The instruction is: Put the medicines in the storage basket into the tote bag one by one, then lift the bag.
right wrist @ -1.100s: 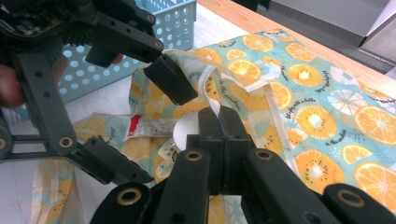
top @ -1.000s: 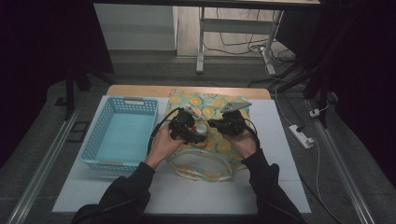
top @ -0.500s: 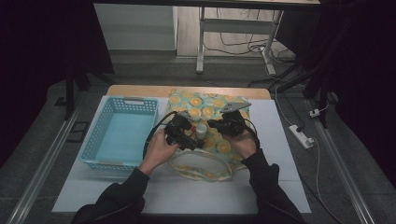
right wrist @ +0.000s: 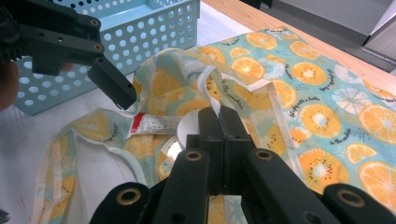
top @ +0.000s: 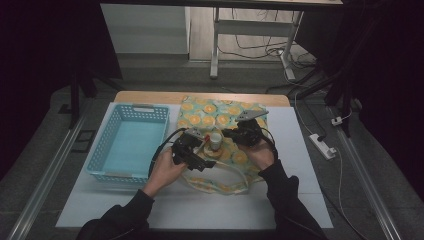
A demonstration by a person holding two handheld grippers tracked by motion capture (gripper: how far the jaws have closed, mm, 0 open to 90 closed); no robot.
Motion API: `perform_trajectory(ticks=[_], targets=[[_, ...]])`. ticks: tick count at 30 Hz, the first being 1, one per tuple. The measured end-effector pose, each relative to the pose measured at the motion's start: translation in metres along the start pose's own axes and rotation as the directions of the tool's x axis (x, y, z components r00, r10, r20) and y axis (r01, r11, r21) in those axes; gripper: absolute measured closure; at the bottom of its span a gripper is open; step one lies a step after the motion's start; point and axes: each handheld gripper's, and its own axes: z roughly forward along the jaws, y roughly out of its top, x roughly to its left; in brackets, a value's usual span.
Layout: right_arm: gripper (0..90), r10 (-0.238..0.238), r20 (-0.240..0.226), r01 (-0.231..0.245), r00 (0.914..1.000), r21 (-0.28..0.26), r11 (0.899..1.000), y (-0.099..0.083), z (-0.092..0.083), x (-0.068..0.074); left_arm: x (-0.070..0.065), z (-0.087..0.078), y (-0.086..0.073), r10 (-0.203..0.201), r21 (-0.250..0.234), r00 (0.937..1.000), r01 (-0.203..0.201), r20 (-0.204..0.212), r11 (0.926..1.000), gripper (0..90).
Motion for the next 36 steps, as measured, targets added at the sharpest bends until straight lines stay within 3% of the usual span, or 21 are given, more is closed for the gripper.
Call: perform_trajectory(ticks=[10, 19, 23, 36], targets=[[89.7, -0.003, -0.001, 0.003, 1.0000, 0.002, 1.000, 0.000, 0.000, 0.001, -0.006, 0.009, -0.011, -0.006, 0.019, 0.9995, 0.005, 0.032, 0.9998, 0.0], [89.7, -0.004, -0.003, 0.004, 1.0000, 0.003, 1.000, -0.001, 0.000, 0.002, -0.007, 0.022, -0.017, -0.017, 0.061, 0.9998, 0.018, -0.010, 0.9980, 0.0], [89.7, -0.006, -0.003, 0.006, 1.0000, 0.004, 1.000, 0.000, 0.000, 0.003, -0.006, 0.027, -0.019, -0.050, 0.078, 0.9986, 0.051, -0.017, 0.9957, 0.4], [89.7, -0.009, -0.003, 0.009, 1.0000, 0.005, 1.000, 0.000, 0.000, 0.002, 0.000, 0.048, -0.020, -0.025, 0.116, 0.9973, 0.033, -0.069, 0.9927, 1.4]])
